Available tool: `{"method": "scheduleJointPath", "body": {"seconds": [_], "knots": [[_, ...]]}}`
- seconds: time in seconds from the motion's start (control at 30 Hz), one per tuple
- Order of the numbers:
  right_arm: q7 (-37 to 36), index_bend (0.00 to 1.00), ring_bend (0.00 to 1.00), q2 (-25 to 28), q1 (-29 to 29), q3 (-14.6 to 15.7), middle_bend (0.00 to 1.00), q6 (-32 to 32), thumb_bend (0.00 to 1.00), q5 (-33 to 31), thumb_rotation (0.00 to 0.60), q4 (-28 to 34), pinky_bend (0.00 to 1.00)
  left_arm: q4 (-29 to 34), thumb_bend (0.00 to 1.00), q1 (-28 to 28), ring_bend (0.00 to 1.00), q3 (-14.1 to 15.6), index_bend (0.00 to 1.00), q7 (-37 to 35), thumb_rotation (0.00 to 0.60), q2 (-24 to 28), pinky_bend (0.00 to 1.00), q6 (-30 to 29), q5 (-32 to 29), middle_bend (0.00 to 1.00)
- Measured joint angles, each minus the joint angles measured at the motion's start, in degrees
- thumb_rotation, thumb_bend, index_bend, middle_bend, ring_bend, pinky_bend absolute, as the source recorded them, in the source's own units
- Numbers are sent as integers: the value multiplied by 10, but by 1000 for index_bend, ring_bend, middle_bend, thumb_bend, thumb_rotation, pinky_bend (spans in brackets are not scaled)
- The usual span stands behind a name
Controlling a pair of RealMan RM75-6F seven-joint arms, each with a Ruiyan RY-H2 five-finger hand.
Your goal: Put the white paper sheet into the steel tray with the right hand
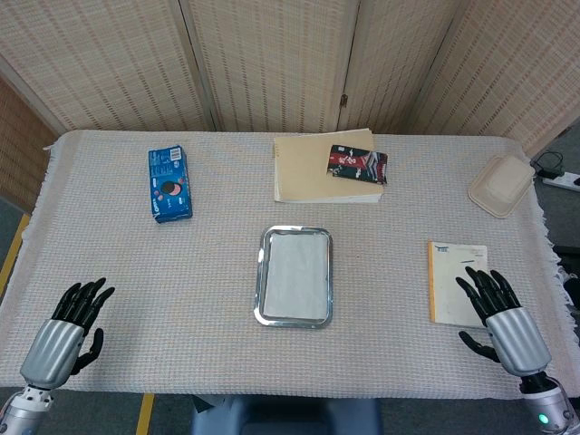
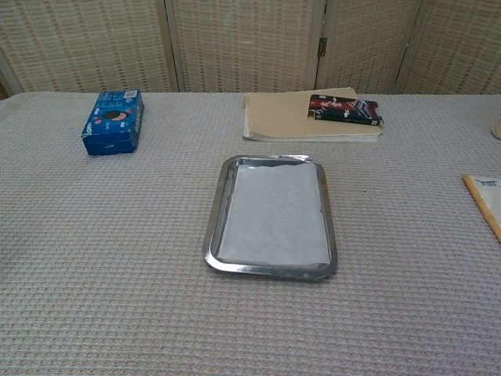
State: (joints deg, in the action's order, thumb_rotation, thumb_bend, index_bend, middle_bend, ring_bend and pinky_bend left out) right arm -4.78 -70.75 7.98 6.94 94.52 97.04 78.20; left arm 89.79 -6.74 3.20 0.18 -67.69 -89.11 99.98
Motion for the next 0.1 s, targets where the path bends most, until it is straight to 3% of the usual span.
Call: {"method": "scheduleJointPath", "body": {"seconds": [0.1], "knots": [[8, 0, 0, 15, -1, 2, 0, -19, 268, -3, 600, 26, 0, -2, 735, 3, 0, -2, 0, 5, 600, -3, 0, -7, 1, 0]]}}
